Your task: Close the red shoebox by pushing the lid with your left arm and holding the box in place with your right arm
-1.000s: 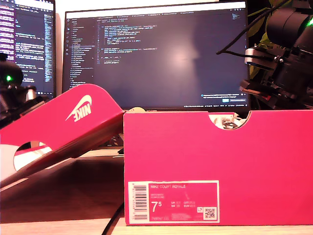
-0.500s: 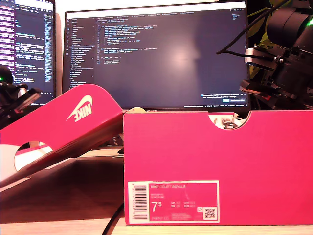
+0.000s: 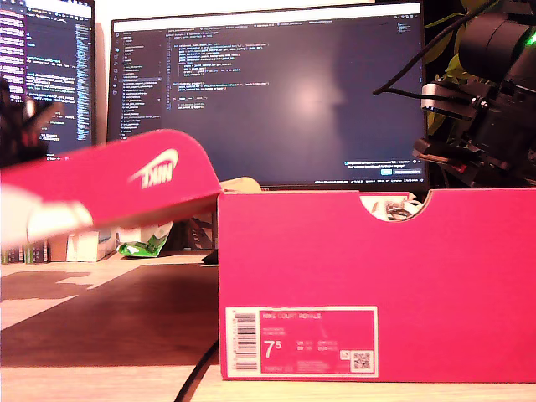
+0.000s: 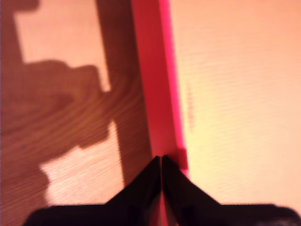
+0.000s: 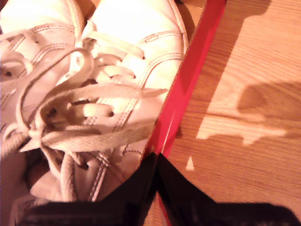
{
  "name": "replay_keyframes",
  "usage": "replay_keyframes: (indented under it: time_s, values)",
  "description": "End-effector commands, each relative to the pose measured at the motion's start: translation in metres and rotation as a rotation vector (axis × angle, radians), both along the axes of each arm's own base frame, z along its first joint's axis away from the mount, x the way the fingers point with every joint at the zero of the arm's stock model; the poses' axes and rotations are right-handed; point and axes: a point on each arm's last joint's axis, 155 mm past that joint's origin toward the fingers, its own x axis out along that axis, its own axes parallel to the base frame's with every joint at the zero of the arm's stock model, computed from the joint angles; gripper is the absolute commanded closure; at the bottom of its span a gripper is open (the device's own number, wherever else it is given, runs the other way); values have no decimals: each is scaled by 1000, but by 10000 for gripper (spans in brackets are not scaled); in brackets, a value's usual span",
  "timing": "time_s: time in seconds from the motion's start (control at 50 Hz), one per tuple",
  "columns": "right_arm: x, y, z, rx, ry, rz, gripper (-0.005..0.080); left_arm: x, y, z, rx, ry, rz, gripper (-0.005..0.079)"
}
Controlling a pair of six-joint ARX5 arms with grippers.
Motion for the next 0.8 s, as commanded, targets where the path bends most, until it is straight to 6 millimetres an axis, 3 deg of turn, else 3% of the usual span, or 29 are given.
replay_keyframes:
  time_s: [0.0, 0.4, 0.78]
  values:
    - [0, 10, -1, 16, 0, 33, 764, -3, -15, 16, -37, -29, -39, 762]
    - [0, 11, 0, 17, -2, 34, 765, -11, -48, 93, -223, -152, -117, 762]
    - [-3, 22, 0, 18, -5, 62, 764, -25, -92, 125, -300, -209, -241, 762]
